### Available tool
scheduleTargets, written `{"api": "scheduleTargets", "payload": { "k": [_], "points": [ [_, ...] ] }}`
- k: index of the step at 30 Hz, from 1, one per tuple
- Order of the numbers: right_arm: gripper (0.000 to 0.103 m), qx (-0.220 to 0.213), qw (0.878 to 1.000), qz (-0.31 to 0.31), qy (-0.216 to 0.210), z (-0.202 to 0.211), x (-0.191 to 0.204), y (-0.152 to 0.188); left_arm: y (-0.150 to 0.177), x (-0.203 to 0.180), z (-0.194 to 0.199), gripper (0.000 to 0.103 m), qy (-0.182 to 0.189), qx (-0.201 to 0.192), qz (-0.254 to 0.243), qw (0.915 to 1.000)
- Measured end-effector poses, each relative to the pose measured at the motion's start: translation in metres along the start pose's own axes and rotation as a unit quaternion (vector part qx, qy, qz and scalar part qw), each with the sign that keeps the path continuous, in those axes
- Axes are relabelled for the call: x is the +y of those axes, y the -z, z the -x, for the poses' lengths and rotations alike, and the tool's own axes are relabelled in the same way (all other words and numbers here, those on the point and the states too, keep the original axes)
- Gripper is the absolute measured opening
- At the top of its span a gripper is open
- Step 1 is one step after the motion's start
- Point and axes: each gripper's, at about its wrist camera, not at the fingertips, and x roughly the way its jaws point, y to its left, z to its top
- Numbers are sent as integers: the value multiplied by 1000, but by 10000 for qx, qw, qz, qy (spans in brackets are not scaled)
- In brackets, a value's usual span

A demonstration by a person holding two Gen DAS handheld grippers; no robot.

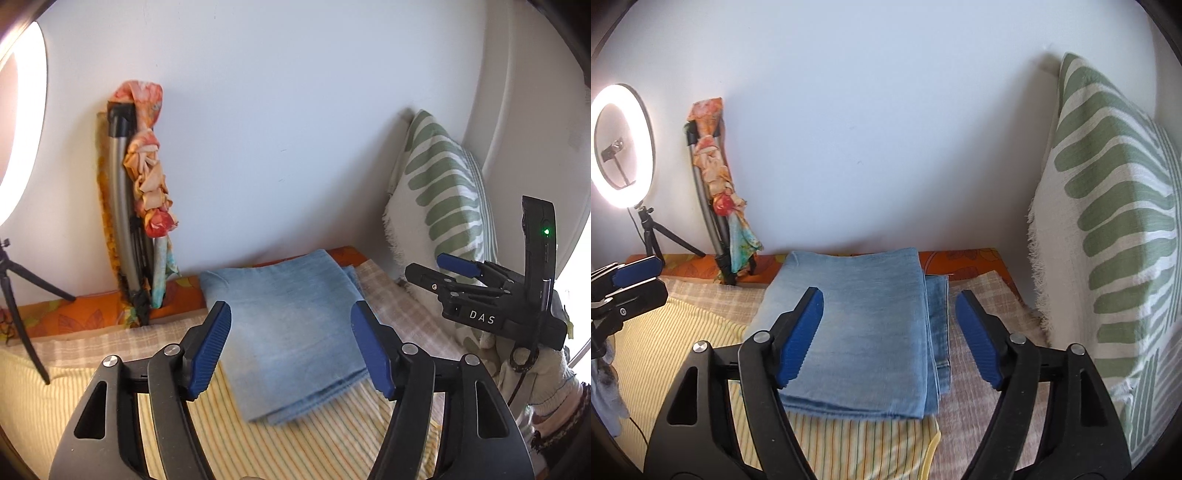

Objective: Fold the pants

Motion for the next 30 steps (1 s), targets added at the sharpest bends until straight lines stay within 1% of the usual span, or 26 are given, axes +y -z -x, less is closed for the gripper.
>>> {"api": "scheduleTargets", "payload": {
  "k": [1,3,4,7,10,15,18,21,24,30],
  "points": [
    [83,-46,10000,-2,27,8,2,1,2,-1,8,71,-5,-12,-4,10000],
    [94,-138,9999,-4,57,27,5,3,5,-3,24,72,-25,-53,-8,10000],
    [97,-175,9998,1,64,36,7,5,8,-4,32,73,-41,-79,-16,10000],
    [99,-253,9996,61,68,62,15,10,16,-8,55,78,-107,-130,-66,9998],
    [100,-282,9994,171,139,83,26,18,24,-11,74,78,-176,-160,-100,9997],
    [102,-374,9989,253,81,117,46,35,42,-15,107,80,-299,-257,-207,9990],
    [103,-417,9987,296,15,134,59,48,54,-14,126,80,-268,-297,-195,9990],
    [103,-468,9983,324,79,147,73,63,68,-14,140,80,-267,-302,-220,9989],
    [103,-502,9984,239,35,158,82,79,81,-13,151,80,-274,-259,-280,9989],
    [103,-494,9986,151,111,165,94,108,107,-10,164,80,-298,-255,-281,9988]
  ]
}}
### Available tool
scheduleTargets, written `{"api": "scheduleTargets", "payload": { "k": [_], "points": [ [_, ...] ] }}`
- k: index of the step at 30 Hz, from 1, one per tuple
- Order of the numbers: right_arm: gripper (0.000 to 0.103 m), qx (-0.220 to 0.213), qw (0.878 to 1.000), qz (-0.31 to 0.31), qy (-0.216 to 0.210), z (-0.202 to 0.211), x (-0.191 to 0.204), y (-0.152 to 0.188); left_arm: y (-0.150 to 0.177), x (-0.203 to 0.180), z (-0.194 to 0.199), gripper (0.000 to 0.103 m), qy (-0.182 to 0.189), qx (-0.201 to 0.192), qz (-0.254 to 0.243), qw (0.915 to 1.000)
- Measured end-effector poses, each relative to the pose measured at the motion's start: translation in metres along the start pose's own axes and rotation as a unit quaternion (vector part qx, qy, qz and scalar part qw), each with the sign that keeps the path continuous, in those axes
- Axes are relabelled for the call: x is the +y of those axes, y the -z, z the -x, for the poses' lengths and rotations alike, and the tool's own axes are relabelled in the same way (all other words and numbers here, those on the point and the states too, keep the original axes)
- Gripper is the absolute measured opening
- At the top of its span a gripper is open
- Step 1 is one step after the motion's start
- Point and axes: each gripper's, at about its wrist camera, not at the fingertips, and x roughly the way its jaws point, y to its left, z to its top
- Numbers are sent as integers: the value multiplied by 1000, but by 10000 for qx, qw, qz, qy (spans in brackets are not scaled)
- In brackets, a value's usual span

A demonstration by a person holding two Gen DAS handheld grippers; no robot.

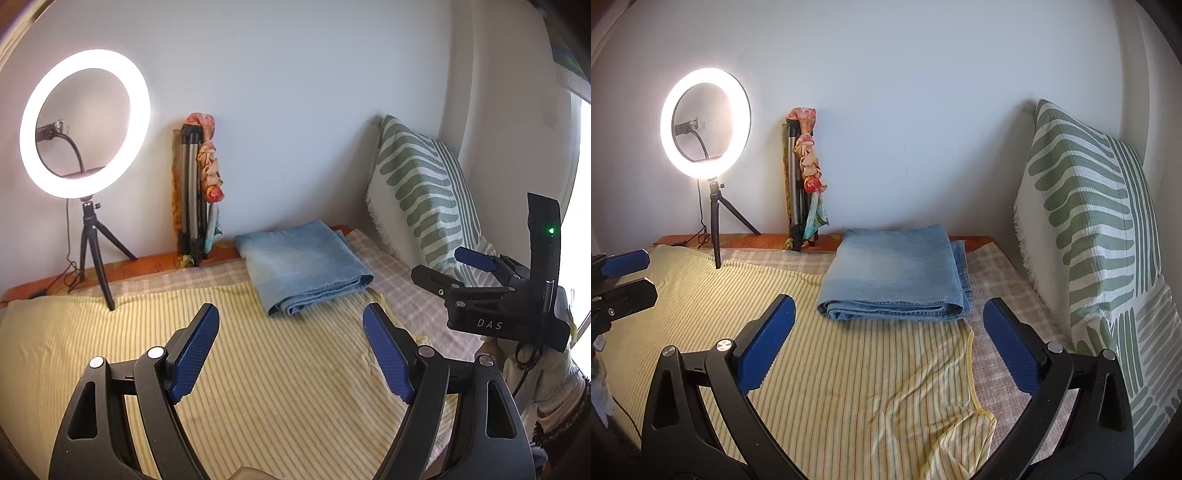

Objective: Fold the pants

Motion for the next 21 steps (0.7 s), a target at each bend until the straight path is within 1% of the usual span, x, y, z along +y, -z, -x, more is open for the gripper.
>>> {"api": "scheduleTargets", "payload": {
  "k": [4,10,18,21],
  "points": [
    [103,25,9999,-45,124,1,7,16,14,4,0,80,-77,41,-9,10000],
    [103,22,9998,-151,136,0,13,33,28,12,-2,80,-216,51,16,9998],
    [103,-61,9998,-152,141,-5,21,38,37,21,-9,80,-425,115,-20,9990],
    [103,-76,9998,-130,145,-7,24,40,38,22,-8,80,-422,61,-11,9991]
  ]
}}
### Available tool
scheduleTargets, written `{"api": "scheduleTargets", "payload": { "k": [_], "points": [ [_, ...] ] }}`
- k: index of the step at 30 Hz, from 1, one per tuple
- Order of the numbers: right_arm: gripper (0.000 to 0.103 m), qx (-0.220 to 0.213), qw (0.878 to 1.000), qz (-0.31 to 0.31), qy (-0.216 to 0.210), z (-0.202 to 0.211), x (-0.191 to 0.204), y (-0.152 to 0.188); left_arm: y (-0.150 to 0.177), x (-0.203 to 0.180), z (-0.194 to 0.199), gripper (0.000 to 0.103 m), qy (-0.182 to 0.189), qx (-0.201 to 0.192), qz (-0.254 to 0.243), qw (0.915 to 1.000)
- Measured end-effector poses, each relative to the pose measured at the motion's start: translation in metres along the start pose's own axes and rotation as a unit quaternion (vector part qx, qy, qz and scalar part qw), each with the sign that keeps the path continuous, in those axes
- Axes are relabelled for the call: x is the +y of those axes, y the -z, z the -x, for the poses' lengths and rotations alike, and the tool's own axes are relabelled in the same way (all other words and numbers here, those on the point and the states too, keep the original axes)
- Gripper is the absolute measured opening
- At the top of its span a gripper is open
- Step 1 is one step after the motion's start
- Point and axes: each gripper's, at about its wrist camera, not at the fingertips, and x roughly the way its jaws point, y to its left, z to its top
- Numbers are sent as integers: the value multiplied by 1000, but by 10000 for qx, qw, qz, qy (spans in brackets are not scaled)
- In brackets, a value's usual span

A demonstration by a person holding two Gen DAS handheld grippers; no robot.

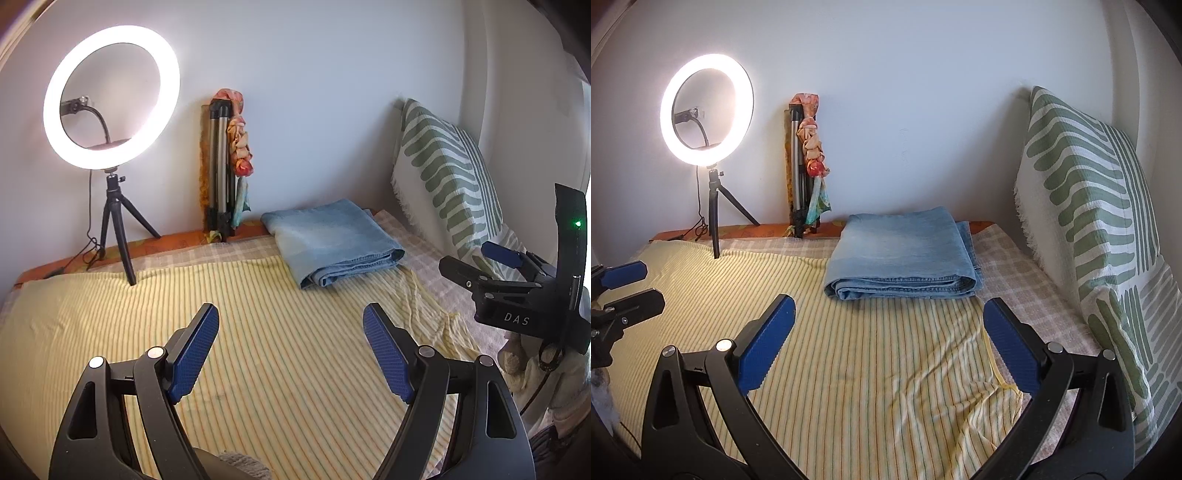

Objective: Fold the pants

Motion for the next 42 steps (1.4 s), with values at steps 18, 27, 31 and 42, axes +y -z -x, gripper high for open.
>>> {"api": "scheduleTargets", "payload": {
  "k": [18,27,31,42],
  "points": [
    [103,62,10000,3,-60,-7,4,3,-1,6,8,92,-233,-162,-99,9995],
    [103,61,9999,35,-79,-9,6,4,0,5,6,92,-242,-118,-116,9996],
    [103,74,9999,31,-87,-10,7,4,0,4,4,92,-251,-98,-129,9996],
    [103,95,9999,61,-130,-14,9,5,1,6,6,92,-215,-88,-103,9997]
  ]
}}
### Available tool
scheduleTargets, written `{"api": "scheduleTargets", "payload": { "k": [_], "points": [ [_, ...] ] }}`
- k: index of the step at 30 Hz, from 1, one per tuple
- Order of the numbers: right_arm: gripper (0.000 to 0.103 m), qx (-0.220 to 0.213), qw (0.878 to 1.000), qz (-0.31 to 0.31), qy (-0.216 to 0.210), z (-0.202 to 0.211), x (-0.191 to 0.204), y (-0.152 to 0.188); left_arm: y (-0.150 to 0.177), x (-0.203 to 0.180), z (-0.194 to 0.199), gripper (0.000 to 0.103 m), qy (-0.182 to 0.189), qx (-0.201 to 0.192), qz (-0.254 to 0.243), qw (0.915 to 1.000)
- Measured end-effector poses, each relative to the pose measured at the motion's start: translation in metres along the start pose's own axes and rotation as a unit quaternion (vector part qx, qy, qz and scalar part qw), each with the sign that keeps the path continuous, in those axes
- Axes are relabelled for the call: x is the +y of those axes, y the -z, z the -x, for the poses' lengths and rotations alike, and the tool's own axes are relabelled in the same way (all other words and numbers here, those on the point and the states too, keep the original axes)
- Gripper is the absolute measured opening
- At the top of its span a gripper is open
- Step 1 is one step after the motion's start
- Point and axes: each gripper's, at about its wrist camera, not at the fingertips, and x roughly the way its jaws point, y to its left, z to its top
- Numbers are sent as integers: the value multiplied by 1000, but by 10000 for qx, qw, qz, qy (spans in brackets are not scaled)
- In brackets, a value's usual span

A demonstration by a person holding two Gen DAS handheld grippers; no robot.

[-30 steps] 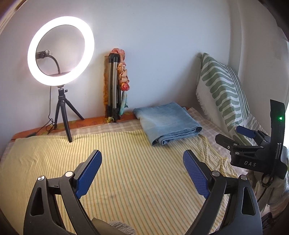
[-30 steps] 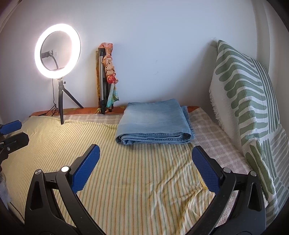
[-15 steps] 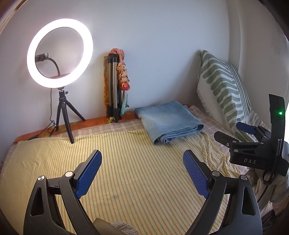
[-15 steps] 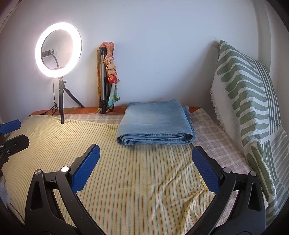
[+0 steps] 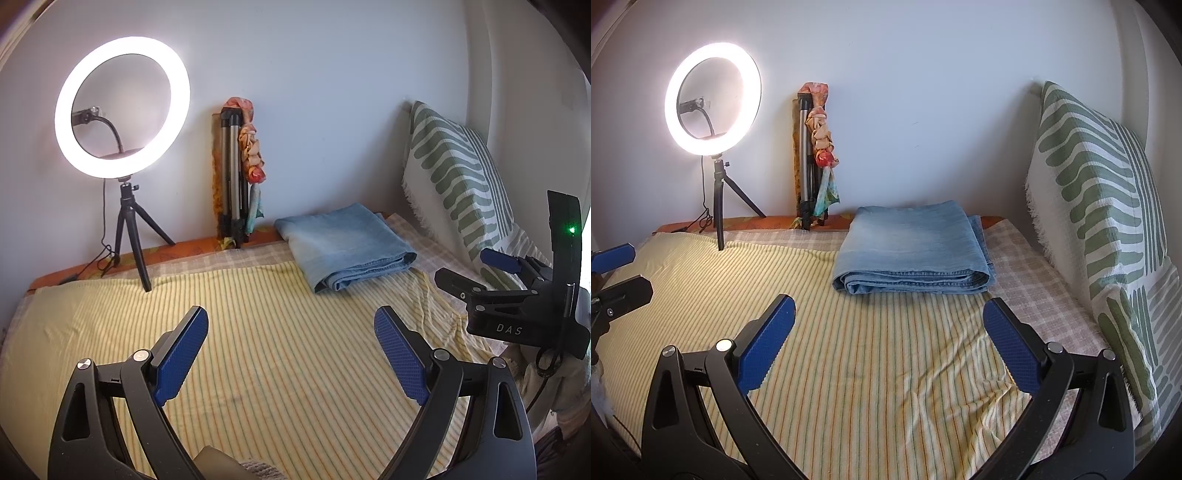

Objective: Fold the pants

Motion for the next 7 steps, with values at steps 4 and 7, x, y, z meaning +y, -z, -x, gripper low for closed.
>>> {"api": "scheduleTargets", "payload": {
  "k": [4,7],
  "points": [
    [103,15,10000,3,0,-1,0,1,1,1,3,92,35,-74,-14,10000],
    [103,23,10000,3,-4,-1,0,2,0,0,4,92,61,-81,-45,9999]
  ]
}}
